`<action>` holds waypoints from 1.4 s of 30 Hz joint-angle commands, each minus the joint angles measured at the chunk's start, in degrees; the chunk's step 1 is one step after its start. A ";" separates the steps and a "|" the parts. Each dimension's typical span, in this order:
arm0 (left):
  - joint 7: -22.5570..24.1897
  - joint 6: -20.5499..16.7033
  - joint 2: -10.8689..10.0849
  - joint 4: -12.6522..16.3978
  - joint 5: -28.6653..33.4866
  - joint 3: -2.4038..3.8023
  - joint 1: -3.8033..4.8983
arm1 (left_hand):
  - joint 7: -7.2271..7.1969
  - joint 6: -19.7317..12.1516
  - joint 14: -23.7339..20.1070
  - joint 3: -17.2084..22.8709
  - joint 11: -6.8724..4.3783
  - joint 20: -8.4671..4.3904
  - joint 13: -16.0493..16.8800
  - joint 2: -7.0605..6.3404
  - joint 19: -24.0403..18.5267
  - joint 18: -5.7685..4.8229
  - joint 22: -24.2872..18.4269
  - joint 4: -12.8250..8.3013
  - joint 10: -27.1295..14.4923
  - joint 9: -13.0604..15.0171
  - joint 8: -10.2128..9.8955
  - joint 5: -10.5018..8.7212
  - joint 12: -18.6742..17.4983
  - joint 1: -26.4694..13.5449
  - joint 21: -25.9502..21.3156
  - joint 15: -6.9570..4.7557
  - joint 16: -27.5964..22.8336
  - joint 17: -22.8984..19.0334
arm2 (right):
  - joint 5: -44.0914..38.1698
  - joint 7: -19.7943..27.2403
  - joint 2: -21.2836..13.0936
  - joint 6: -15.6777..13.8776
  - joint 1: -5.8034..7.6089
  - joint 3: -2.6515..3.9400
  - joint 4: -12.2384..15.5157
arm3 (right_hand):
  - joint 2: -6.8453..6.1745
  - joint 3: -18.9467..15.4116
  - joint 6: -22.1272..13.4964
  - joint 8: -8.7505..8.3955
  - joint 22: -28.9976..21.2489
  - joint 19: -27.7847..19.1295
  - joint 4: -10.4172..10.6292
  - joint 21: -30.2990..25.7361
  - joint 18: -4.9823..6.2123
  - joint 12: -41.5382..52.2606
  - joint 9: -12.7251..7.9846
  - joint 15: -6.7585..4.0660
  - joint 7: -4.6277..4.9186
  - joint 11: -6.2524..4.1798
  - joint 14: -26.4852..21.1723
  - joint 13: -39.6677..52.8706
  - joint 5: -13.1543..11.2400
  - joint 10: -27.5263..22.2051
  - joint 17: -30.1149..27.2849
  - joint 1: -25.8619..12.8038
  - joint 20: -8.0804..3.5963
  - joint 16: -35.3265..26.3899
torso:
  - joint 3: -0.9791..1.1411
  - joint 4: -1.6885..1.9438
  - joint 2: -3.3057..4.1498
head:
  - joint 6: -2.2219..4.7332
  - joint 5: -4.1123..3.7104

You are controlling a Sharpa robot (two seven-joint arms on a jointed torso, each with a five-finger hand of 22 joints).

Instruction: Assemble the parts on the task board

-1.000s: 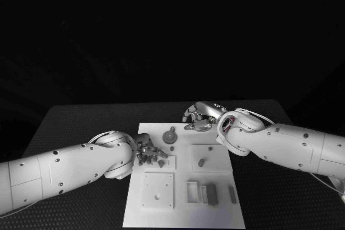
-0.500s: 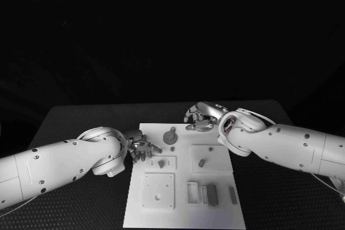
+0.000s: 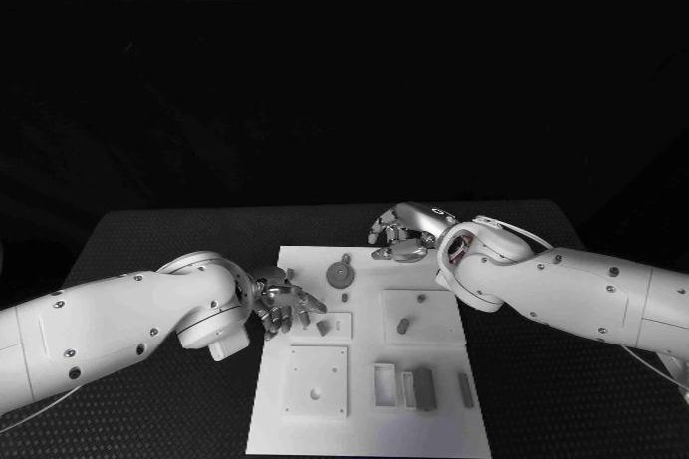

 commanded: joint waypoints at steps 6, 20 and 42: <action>-3.63 2.86 2.05 -1.51 13.92 -0.84 0.44 | -0.60 1.84 -0.48 -0.73 -0.58 -0.30 1.64 0.66 -0.33 2.56 1.47 -1.16 -1.10 1.24 2.05 9.89 2.03 -0.61 1.81 -0.20 1.50 0.20 | -0.01 0.32 0.24 0.68 -0.09 0.02 -0.10 | 0.32 -0.05 0.02 -0.29 0.88 -0.36 -0.16 -0.25 0.70 -0.20 0.09 0.09 0.40 -0.05 -0.42 -0.07 -0.07 -0.37 0.05 -0.22 0.01 -0.22 | 0.04 0.14 -0.03 | -0.15 0.15; -4.85 6.21 3.04 -1.54 11.30 -2.68 1.27 | -1.03 2.61 -0.83 -1.68 -0.98 -0.60 2.14 0.46 -0.92 2.55 1.40 -0.22 -1.69 2.35 3.41 8.85 2.71 -3.19 2.53 -0.43 2.13 -0.10 | -0.01 0.30 0.16 0.71 -0.15 0.02 -0.13 | 0.33 -0.01 0.03 -0.29 0.88 -0.36 -0.21 -0.26 0.70 -0.18 0.11 0.09 0.39 -0.05 -0.42 -0.08 -0.08 -0.35 0.05 -0.16 0.00 -0.22 | -0.02 0.03 0.07 | -0.15 -0.06; -4.26 3.07 5.09 -4.37 9.56 -2.85 1.25 | -1.00 1.93 -1.41 -1.84 -0.95 -0.73 2.40 1.58 -1.64 2.36 1.37 -0.82 -2.26 3.06 3.85 11.14 3.04 -4.06 3.28 -0.48 2.64 -0.46 | 0.16 0.35 0.10 0.71 -0.15 0.02 -0.06 | 0.32 -0.03 0.05 -0.29 0.89 -0.35 -0.14 -0.26 0.70 -0.16 0.13 0.09 0.40 -0.05 -0.42 -0.09 -0.09 -0.34 0.06 -0.30 0.01 -0.22 | -0.03 0.05 0.09 | -0.24 -0.36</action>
